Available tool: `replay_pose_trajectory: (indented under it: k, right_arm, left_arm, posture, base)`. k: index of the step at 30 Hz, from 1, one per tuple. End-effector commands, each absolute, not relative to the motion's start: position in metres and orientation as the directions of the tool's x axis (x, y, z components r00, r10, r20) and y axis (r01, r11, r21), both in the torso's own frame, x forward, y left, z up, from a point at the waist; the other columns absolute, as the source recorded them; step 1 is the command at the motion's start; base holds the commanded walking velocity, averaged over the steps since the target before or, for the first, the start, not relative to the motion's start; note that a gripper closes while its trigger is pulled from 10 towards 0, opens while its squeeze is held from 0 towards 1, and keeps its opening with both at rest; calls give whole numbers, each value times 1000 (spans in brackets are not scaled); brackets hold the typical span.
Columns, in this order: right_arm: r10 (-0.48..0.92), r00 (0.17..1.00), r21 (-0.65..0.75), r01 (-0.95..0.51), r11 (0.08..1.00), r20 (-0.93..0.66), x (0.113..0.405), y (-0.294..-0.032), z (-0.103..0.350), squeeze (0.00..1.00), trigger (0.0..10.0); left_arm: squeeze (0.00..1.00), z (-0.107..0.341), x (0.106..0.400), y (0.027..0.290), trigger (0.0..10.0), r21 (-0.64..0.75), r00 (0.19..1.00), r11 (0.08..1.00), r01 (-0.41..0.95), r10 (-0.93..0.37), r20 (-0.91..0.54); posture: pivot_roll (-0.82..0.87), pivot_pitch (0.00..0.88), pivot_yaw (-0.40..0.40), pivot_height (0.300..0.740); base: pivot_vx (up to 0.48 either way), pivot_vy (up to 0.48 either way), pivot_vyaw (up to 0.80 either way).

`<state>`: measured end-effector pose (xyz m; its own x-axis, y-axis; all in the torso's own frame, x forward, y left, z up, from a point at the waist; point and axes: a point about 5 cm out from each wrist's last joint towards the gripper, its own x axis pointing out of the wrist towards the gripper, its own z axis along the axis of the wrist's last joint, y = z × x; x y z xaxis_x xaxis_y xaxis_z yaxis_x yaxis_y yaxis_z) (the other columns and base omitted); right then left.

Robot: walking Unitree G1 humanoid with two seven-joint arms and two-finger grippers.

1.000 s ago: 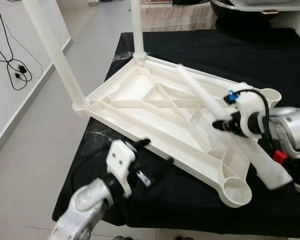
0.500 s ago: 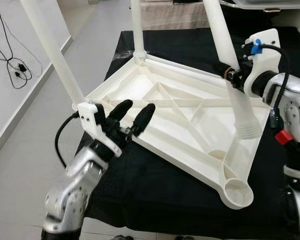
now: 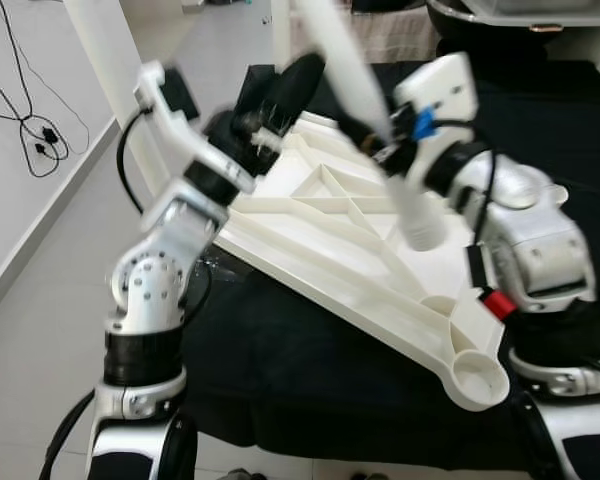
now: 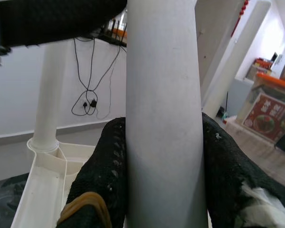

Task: Building children table

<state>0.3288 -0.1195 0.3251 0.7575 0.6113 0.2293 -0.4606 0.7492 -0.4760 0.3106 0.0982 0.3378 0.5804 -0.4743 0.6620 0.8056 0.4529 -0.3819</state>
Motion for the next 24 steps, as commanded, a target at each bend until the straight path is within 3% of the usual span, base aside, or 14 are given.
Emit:
replay_pose_trajectory:
  k: [1, 14, 15, 16, 24]
  right_arm:
    - [644, 723, -512, -466, 721, 248, 323, -111, 325, 0, 0]
    - [712, 654, -536, -518, 667, 253, 316, -96, 317, 0, 0]
    - [716, 650, -540, -519, 662, 253, 315, -96, 316, 0, 0]
    - [718, 648, -543, -520, 660, 252, 315, -96, 316, 0, 0]
    - [726, 642, -549, -525, 651, 247, 315, -95, 315, 0, 0]
  left_arm:
    - [0, 338, 316, 102, 10000, -401, 595, 453, 796, -467, 654]
    - [0, 355, 324, 97, 10000, -316, 567, 500, 807, -505, 650]
    - [0, 355, 324, 97, 4667, -314, 567, 502, 805, -500, 654]
    - [0, 356, 324, 97, 0, -316, 567, 502, 805, -497, 657]
    - [0, 361, 323, 100, 0, -270, 559, 536, 800, -502, 660]
  posture:
    - [-46, 112, 40, 740]
    - [-47, 108, 48, 740]
    - [-47, 108, 48, 740]
    - [-48, 105, 48, 740]
    - [-46, 101, 53, 740]
  base:
    - [0, 0, 0]
    - [0, 0, 0]
    - [0, 0, 0]
    - [0, 0, 0]
    - [0, 0, 0]
